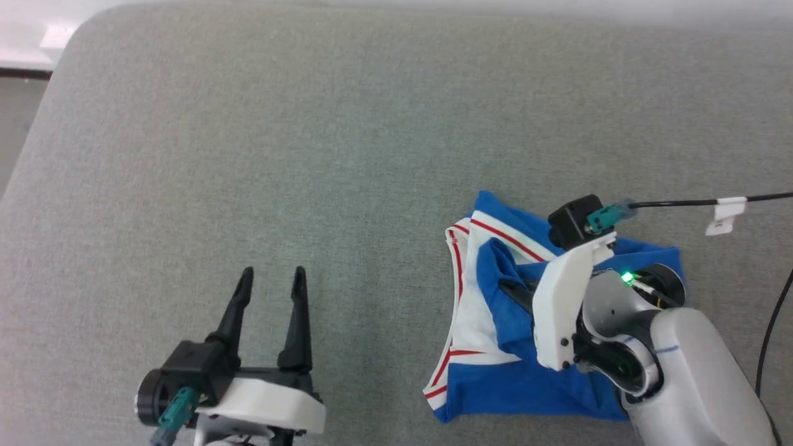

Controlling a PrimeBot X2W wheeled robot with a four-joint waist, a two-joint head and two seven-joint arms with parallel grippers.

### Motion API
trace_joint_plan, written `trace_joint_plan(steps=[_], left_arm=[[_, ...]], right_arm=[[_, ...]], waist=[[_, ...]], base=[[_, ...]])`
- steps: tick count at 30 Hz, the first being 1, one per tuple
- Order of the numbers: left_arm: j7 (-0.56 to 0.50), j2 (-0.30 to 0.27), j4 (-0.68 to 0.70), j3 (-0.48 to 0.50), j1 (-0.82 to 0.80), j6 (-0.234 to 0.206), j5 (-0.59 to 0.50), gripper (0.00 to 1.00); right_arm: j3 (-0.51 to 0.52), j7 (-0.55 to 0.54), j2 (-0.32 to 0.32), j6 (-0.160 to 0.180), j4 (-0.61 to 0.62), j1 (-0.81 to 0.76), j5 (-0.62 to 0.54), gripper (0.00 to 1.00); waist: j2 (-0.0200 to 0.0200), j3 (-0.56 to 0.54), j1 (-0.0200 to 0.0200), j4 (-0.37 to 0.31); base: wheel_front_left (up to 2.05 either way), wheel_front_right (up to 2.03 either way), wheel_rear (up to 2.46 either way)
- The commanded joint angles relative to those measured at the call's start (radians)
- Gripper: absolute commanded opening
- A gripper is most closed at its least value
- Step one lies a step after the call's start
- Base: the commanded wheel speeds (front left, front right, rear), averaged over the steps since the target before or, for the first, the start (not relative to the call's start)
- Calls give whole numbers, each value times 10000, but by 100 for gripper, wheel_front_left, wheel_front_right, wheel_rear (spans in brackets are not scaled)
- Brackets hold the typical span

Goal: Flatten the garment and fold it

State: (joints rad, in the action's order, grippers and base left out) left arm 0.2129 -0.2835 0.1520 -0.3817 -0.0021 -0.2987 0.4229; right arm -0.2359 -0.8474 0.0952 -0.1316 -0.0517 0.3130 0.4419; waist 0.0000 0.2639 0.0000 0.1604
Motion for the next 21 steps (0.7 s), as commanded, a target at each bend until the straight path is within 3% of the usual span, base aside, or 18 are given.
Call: trace_joint_plan(steps=[1, 4, 5, 6, 7, 10, 14, 17, 21], left_arm=[[87, 114, -135, -71, -242, 121, 42, 100], [128, 226, -302, -151, -388, 190, 52, 100], [150, 276, -384, -173, -445, 215, 62, 100], [173, 317, -466, -184, -489, 239, 75, 100], [194, 351, -543, -186, -520, 261, 95, 100], [247, 387, -735, -147, -515, 310, 166, 100], [283, 311, -806, -38, -412, 323, 239, 100], [281, 215, -743, 29, -291, 291, 264, 100], [224, 106, -549, 65, -206, 219, 245, 100]], right_arm=[[86, 68, -92, 9, -490, 191, -230, 0], [146, 63, -175, 9, -1061, 299, -513, 0], [129, 35, -207, 9, -1323, 344, -647, 19], [111, 20, -238, 9, -1539, 383, -747, 85], [76, 53, -269, 9, -1698, 431, -802, 100], [-48, 237, -358, 9, -1831, 550, -546, 100], [-181, 349, -333, 9, -1029, 553, 154, 100], [91, 123, 158, 9, 122, 181, 701, 100], [1265, 15, 1154, 9, 1845, -687, 802, 100]], waist=[[0, 236, 0, 253], [0, 289, 0, 352], [0, 293, 0, 382], [0, 284, 0, 399], [0, 262, 0, 400], [0, 120, 0, 300], [0, -88, 0, 17], [0, -214, 0, -231], [0, -180, 0, -498]], base=[[0, 0, 0], [0, 0, 0], [0, 0, 0], [0, 0, 0], [0, 0, 0], [0, 0, 0], [0, 0, 0], [0, 0, 0], [0, 0, 0]])
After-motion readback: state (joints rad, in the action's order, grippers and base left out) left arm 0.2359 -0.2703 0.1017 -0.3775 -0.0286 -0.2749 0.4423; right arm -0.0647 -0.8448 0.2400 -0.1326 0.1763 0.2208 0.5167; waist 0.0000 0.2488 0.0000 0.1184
